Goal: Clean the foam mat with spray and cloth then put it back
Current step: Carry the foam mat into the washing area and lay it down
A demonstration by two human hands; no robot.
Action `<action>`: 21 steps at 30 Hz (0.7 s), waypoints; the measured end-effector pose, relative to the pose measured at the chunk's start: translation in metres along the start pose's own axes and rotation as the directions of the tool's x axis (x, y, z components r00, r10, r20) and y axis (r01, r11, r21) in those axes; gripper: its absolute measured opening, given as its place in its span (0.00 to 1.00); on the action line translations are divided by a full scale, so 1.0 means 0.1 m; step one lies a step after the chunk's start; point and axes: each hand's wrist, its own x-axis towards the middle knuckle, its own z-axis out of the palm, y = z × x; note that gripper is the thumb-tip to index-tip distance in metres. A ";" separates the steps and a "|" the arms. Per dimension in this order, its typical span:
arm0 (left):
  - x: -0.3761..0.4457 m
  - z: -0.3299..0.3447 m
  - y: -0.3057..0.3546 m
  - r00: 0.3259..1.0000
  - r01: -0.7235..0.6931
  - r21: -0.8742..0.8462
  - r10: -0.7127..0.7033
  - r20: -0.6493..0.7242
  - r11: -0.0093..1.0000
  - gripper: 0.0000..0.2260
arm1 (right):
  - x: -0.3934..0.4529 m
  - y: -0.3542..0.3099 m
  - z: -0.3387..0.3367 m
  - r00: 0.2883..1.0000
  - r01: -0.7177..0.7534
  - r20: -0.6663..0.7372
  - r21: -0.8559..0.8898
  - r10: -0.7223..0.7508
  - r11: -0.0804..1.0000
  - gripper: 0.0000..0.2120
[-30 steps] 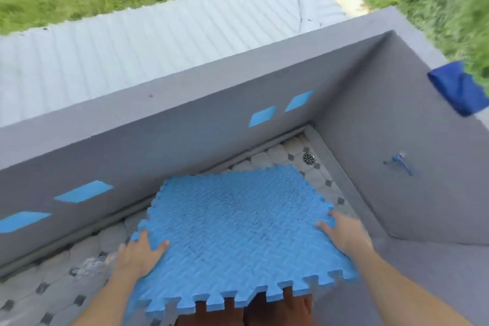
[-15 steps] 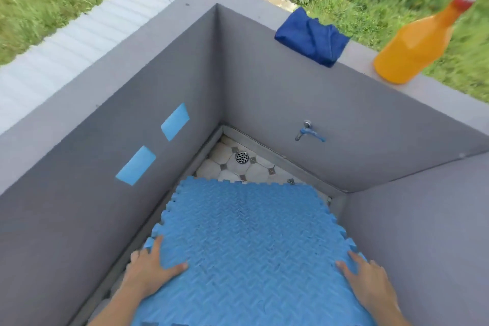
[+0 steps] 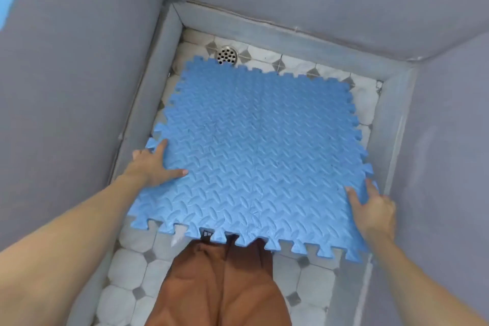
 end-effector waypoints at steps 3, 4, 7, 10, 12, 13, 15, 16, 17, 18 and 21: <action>0.55 0.37 0.00 0.999 0.010 0.010 -0.010 -0.037 1.000 0.55 | 0.29 0.05 0.64 0.999 -0.041 0.005 0.120 0.041 0.992 0.32; 0.71 0.46 0.02 0.998 0.017 0.004 -0.017 -0.053 1.000 0.55 | 0.41 0.07 0.82 0.999 -0.051 0.021 0.153 0.048 0.987 0.36; 1.14 0.69 0.04 0.994 0.040 0.028 -0.037 -0.099 0.999 0.54 | 0.64 0.11 1.32 0.992 -0.094 0.106 0.193 0.075 0.977 0.43; 1.46 0.92 0.05 0.990 0.058 0.044 -0.052 -0.131 0.997 0.52 | 0.71 0.12 1.73 0.986 -0.126 0.141 0.241 0.094 0.962 0.46; 1.61 1.05 0.06 0.988 0.069 0.009 -0.067 -0.138 0.998 0.51 | 0.77 0.13 1.96 0.989 -0.128 0.111 0.258 0.102 0.958 0.47; 1.68 1.11 0.06 0.988 0.066 -0.003 -0.066 -0.142 0.998 0.51 | 0.80 0.13 2.05 0.990 -0.122 0.096 0.257 0.100 0.959 0.48; 1.82 1.21 0.04 0.987 0.047 -0.030 -0.051 -0.151 0.998 0.52 | 0.85 0.13 2.21 0.992 -0.115 0.080 0.277 0.096 0.954 0.48; 1.89 1.25 0.02 0.987 0.037 -0.044 -0.043 -0.152 0.998 0.53 | 0.87 0.14 2.27 0.993 -0.108 0.070 0.288 0.092 0.952 0.48; 1.96 1.29 0.01 0.988 0.033 -0.058 -0.041 -0.148 0.998 0.53 | 0.87 0.14 2.32 0.994 -0.101 0.063 0.286 0.087 0.953 0.48; 1.99 1.31 0.02 0.990 0.032 -0.070 -0.042 -0.135 0.997 0.53 | 0.87 0.15 2.35 0.995 -0.088 0.059 0.271 0.074 0.959 0.47; 1.93 1.35 0.14 0.990 0.035 -0.093 -0.047 -0.131 0.995 0.49 | 0.85 0.15 2.31 0.995 -0.059 0.088 0.190 0.042 0.980 0.47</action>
